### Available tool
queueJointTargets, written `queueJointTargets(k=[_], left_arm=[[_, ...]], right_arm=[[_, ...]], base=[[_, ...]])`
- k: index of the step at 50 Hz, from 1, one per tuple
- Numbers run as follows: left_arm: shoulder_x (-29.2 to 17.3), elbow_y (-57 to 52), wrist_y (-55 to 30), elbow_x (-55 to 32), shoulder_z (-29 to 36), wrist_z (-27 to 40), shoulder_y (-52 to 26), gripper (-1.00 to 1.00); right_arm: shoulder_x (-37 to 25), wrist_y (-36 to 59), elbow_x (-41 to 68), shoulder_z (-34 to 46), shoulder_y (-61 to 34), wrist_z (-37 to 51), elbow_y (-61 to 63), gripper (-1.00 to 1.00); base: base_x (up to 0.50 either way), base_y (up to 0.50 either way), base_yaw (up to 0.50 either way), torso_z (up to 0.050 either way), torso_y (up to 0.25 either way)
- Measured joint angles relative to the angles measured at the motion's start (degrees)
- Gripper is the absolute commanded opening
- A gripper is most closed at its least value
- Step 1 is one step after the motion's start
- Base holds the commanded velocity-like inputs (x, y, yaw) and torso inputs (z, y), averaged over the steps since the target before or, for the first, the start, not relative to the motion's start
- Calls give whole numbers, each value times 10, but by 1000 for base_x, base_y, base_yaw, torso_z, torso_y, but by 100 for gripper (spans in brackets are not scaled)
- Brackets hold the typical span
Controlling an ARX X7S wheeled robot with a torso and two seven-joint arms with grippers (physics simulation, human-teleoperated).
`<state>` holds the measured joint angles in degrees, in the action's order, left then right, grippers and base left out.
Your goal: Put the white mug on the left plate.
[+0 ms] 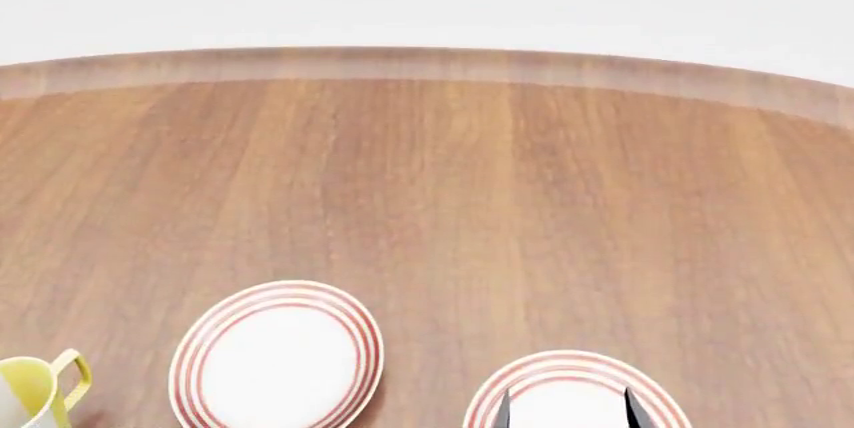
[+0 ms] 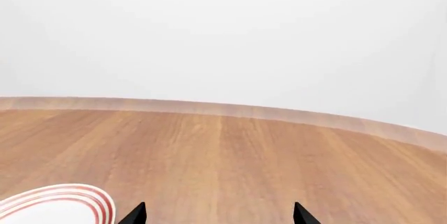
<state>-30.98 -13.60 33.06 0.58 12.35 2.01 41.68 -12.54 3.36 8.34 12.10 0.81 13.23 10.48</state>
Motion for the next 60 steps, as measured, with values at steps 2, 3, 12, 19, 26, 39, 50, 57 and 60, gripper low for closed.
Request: queueJointTargets(k=[2, 3, 12, 19, 26, 39, 50, 57, 60], left_arm=[[-3, 6, 8, 2, 4, -1, 3, 100], [-4, 9, 11, 2, 6, -1, 5, 100], [-14, 34, 38, 9, 23, -2, 12, 100], [-17, 51, 39, 19, 33, 2, 7, 100], [-15, 67, 24, 35, 39, 4, -11, 100], [-9, 93, -9, 61, 52, 0, -48, 100], [-5, 122, -14, 73, 67, -7, -74, 100], [-6, 126, -22, 76, 76, -18, -90, 100], [-6, 128, -26, 77, 80, -23, -97, 100]], right_arm=[[0, 0, 0, 1, 0, 1, 0, 100], [-1, 0, 1, 1, -1, 1, -1, 100], [-2, -3, 3, 3, -4, 3, -6, 100], [-4, -2, 5, 6, -5, 6, -5, 100], [-5, -1, 7, 8, -6, 8, -4, 100], [-9, -1, 10, 10, -6, 12, -1, 100], [-12, 3, 12, 13, -7, 17, 3, 100], [-13, 5, 14, 14, -8, 20, 6, 100], [-14, 6, 15, 14, -8, 21, 9, 100]], base=[[0, 0, 0, 0, 0], [0, 0, 0, 0, 0], [0, 0, 0, 0, 0], [0, 0, 0, 0, 0], [0, 0, 0, 0, 0], [0, 0, 0, 0, 0], [0, 0, 0, 0, 0], [0, 0, 0, 0, 0], [0, 0, 0, 0, 0]])
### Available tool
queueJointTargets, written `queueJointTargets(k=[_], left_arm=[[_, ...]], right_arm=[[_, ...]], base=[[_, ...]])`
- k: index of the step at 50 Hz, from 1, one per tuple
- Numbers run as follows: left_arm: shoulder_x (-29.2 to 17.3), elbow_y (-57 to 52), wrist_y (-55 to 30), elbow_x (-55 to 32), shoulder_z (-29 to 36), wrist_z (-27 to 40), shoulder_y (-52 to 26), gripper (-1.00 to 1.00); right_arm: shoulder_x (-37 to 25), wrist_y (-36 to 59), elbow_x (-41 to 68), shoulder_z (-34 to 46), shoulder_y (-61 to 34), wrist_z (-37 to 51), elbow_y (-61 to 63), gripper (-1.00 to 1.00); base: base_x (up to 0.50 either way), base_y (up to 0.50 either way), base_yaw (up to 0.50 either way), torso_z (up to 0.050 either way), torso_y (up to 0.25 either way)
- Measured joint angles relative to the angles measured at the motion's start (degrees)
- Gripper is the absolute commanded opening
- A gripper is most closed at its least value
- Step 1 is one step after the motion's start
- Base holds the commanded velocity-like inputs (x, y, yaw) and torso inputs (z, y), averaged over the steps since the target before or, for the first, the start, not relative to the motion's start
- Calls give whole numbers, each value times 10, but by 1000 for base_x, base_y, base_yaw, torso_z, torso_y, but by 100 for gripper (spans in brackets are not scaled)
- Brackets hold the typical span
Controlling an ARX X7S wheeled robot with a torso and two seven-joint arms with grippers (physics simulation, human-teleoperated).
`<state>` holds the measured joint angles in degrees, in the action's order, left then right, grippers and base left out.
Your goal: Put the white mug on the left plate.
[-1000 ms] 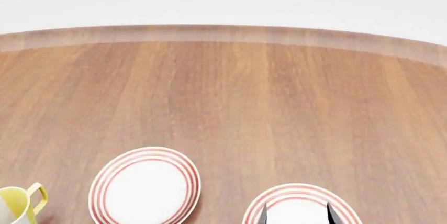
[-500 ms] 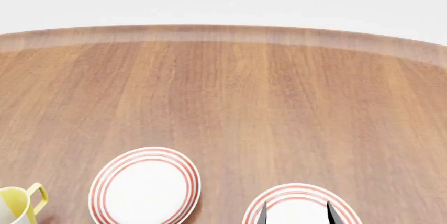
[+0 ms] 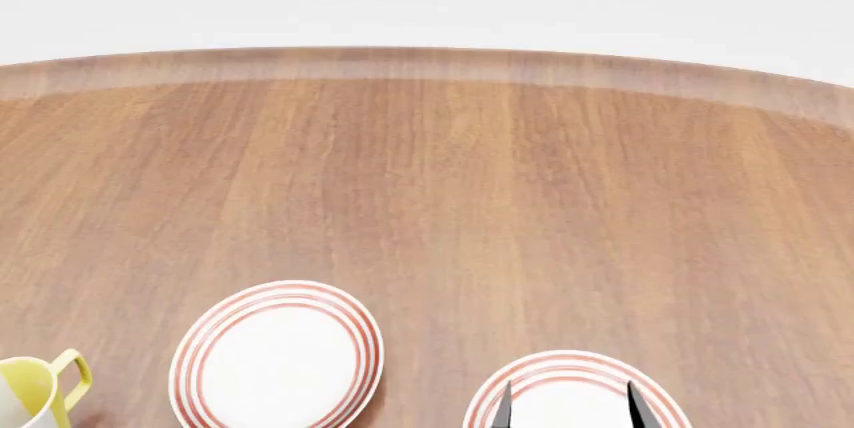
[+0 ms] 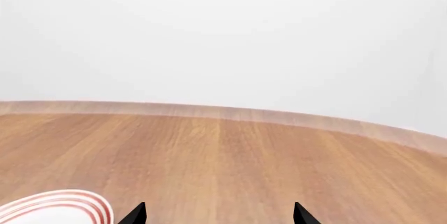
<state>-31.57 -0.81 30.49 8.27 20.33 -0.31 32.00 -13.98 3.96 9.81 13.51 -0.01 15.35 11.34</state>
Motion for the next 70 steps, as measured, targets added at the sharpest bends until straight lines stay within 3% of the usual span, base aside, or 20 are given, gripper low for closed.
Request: queueJointTargets(k=[66, 67, 70], left_arm=[[18, 69, 11, -59, 65, -75, -98, 100], [18, 69, 10, -59, 66, -75, -98, -100], [18, 71, 10, -60, 67, -76, -100, -100]], right_arm=[[-16, 9, 13, 7, -2, 22, 23, 100], [-16, 8, 14, 7, -2, 23, 23, 100], [-17, 8, 15, 7, -2, 23, 23, 100]], base=[[0, 0, 0, 0, 0], [0, 0, 0, 0, 0], [0, 0, 0, 0, 0]])
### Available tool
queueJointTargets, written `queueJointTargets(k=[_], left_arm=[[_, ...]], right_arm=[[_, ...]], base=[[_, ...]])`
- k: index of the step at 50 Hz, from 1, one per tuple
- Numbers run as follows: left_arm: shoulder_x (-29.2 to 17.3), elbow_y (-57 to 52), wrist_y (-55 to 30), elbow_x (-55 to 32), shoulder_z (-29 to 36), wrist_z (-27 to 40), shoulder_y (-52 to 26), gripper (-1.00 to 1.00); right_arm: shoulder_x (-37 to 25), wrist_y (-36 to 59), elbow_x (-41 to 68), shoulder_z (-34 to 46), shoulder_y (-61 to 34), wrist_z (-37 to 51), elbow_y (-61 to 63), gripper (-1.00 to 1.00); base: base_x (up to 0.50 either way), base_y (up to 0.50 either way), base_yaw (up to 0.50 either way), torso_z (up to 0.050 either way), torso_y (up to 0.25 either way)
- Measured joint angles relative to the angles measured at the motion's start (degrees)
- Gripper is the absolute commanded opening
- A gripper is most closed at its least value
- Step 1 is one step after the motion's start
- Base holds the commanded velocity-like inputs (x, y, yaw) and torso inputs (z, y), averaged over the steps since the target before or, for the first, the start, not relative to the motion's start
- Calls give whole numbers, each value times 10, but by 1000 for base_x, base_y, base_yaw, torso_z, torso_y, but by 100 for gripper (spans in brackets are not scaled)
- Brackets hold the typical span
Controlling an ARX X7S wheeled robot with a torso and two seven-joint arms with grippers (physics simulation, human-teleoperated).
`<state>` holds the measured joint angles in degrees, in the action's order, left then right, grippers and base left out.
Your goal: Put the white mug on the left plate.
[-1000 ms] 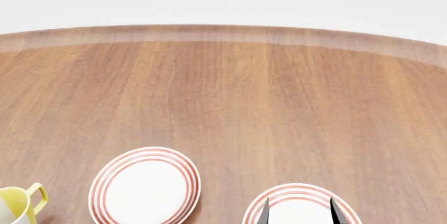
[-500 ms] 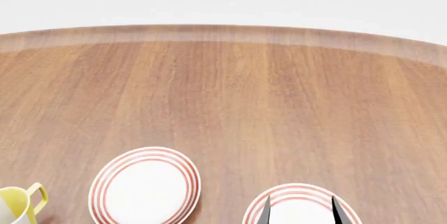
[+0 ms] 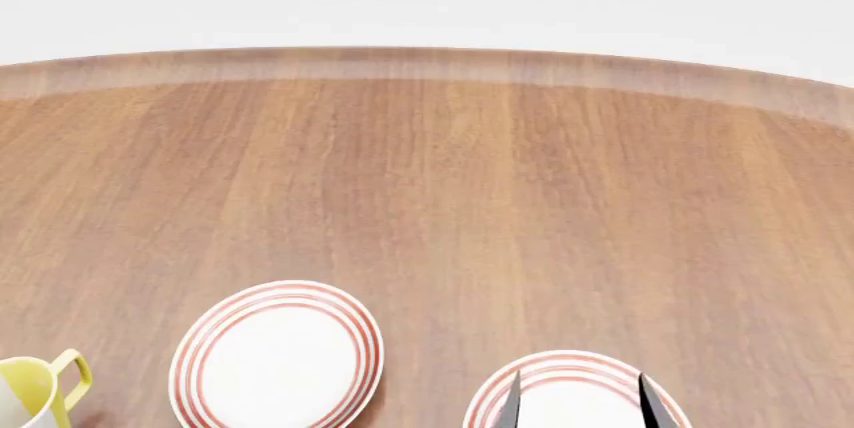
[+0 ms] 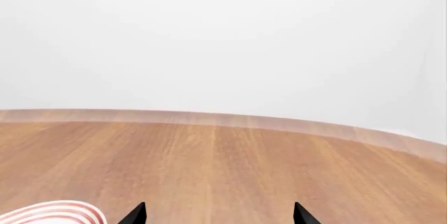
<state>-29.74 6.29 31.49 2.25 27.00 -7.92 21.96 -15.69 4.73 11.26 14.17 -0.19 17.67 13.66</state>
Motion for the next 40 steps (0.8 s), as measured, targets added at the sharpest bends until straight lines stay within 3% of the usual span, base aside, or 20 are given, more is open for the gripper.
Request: queueJointTargets(k=[19, 40], left_arm=[[-8, -7, 6, 5, 3, 3, 8, -100], [-32, -70, 57, 25, -19, 48, 70, -100]], right_arm=[[-4, 2, 3, 3, 0, 5, 7, 100], [-6, 0, 5, 8, -4, 8, 2, 100]], base=[[0, 0, 0, 0, 0], [0, 0, 0, 0, 0]])
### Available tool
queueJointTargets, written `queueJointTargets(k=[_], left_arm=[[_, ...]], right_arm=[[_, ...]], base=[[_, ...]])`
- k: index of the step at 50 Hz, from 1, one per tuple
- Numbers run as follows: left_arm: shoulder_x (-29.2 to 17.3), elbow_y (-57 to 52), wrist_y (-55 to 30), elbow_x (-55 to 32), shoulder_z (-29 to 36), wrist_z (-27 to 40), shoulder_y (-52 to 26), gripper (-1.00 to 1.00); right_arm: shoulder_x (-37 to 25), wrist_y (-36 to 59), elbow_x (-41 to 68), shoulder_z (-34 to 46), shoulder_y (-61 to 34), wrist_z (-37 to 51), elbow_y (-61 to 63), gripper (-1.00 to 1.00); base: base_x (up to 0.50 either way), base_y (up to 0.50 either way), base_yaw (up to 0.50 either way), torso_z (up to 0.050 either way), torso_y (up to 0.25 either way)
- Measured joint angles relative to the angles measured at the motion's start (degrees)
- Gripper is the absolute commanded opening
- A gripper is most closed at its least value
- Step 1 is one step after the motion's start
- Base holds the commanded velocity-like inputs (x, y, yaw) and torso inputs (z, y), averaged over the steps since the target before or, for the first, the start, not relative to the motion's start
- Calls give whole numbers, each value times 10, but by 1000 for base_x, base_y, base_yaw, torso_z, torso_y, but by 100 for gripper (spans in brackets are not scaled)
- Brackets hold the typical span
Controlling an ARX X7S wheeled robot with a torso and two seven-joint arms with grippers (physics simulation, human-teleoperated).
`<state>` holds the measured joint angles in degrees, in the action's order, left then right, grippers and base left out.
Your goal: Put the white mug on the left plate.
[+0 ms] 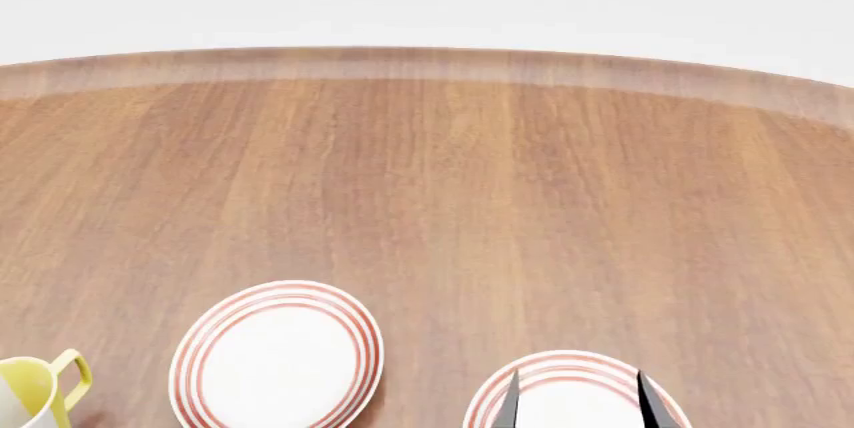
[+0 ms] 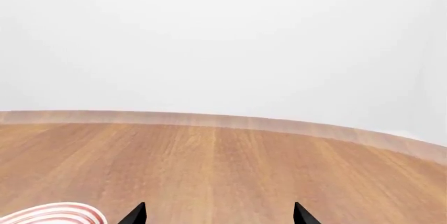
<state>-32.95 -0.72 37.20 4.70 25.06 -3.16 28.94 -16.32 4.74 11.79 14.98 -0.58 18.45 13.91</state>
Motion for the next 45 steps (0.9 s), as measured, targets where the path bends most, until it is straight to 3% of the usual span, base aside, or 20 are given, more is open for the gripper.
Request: queueJointTargets(k=[21, 45], left_arm=[[-21, -54, 19, 0, -27, 36, 40, -100], [-59, -151, 52, -62, -62, 75, 89, -100]], right_arm=[[-3, -6, 4, 2, -1, 3, -3, 100], [-5, -13, 6, 5, -1, 6, -10, 100]], base=[[0, 0, 0, 0, 0], [0, 0, 0, 0, 0]])
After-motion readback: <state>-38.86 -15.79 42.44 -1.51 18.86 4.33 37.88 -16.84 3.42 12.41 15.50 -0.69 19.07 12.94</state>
